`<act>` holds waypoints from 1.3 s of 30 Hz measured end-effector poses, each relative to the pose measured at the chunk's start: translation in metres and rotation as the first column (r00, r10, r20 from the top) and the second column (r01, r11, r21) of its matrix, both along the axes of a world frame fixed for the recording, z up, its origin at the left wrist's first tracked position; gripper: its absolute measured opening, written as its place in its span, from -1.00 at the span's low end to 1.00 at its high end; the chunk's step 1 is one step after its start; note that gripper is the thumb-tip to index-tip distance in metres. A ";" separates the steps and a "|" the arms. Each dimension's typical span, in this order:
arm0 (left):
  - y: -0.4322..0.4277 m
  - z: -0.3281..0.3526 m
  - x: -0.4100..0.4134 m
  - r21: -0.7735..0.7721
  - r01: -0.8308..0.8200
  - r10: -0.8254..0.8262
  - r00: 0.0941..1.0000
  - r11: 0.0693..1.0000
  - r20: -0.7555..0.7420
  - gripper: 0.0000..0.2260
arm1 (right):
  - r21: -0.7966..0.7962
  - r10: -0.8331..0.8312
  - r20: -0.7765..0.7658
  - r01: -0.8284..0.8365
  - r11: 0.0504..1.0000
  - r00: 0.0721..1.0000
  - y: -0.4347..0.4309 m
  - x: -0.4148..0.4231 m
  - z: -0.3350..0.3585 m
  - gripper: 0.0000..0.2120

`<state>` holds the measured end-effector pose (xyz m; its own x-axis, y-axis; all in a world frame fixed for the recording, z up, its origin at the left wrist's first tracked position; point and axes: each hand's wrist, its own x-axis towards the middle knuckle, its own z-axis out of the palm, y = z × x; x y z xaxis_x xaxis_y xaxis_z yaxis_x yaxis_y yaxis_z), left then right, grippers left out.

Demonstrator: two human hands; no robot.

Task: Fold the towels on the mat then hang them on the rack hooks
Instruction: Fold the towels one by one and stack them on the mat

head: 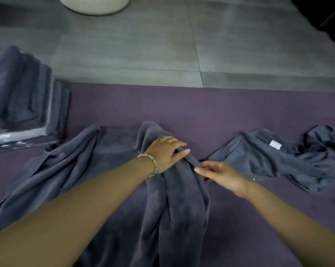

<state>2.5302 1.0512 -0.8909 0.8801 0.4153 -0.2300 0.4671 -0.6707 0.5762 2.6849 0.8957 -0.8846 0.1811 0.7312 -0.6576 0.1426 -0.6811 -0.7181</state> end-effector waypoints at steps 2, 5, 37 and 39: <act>-0.005 -0.004 0.010 -0.042 0.047 -0.049 0.999 0.998 -0.025 -0.58 | -0.003 0.064 -0.049 -0.065 0.998 0.997 -0.011 0.000 -0.001 -0.88; -0.014 -0.008 0.023 -0.038 0.122 -0.125 0.988 0.992 -0.088 -0.60 | 0.045 0.033 -0.033 -0.031 0.999 0.999 -0.018 0.001 0.003 -0.87; -0.077 -0.018 0.131 -0.285 0.014 -0.098 0.954 0.958 -0.284 -0.59 | -0.183 -0.084 0.470 0.190 0.965 0.879 -0.083 0.131 -0.001 -0.46; -0.082 -0.012 0.146 -0.351 0.029 -0.129 0.955 0.936 -0.265 -0.66 | -0.118 -0.200 0.326 0.249 0.961 0.924 -0.095 0.127 0.004 -0.47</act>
<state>2.6764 0.9696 -0.9032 0.7853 0.2000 -0.5859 0.5962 -0.4990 0.6288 2.8117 0.8004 -0.8806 0.5405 0.5413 -0.6441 0.1701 -0.8201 -0.5464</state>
